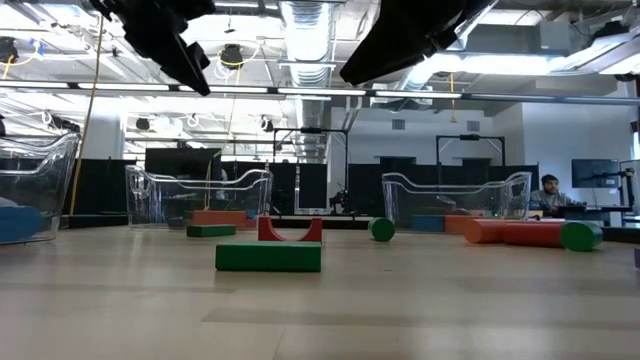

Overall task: Sort blocks by size
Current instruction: Put the red arch block into the top right transparent bin

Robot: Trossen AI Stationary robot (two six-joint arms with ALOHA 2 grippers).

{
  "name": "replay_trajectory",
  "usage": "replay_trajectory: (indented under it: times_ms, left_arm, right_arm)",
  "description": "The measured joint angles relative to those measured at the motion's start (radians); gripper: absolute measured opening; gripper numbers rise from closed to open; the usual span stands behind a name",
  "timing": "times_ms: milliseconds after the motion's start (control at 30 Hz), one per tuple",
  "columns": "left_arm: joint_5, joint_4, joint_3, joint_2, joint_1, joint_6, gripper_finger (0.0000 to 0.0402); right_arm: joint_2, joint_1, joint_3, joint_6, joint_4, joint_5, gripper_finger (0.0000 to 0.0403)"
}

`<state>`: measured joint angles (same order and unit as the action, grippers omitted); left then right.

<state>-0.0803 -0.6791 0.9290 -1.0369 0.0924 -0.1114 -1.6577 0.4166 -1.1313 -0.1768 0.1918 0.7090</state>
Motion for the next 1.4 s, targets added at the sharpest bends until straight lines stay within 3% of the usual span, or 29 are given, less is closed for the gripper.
replay_trajectory:
  times_ms: [233,633,833,1033,1200,1400]
  left_arm:
    - [0.000,0.137,-0.051,-0.037,-0.147,0.053,0.0148]
    - [0.000,0.288,-0.053,-0.212,-0.342,0.047,0.0148]
    - [0.001,0.322,-0.053,-0.265,-0.367,0.047,0.0148]
    - [0.019,0.365,-0.053,-0.274,-0.382,0.034,0.0148]
    - [0.026,0.390,-0.052,-0.274,-0.385,0.038,0.0148]
    - [0.043,0.395,-0.052,-0.275,-0.404,0.038,0.0148]
  right_arm:
    - [0.000,0.002,0.000,-0.011,0.022,-0.005,0.0198]
    - [0.000,0.016,0.000,-0.090,0.123,-0.006,0.0198]
    - [0.001,0.045,0.000,-0.112,0.179,0.000,0.0198]
    - [0.002,0.070,-0.007,-0.058,0.196,0.105,0.0198]
    - [0.003,0.056,-0.013,-0.035,0.199,0.106,0.0198]
    - [0.003,0.014,-0.007,0.009,0.226,-0.052,0.0198]
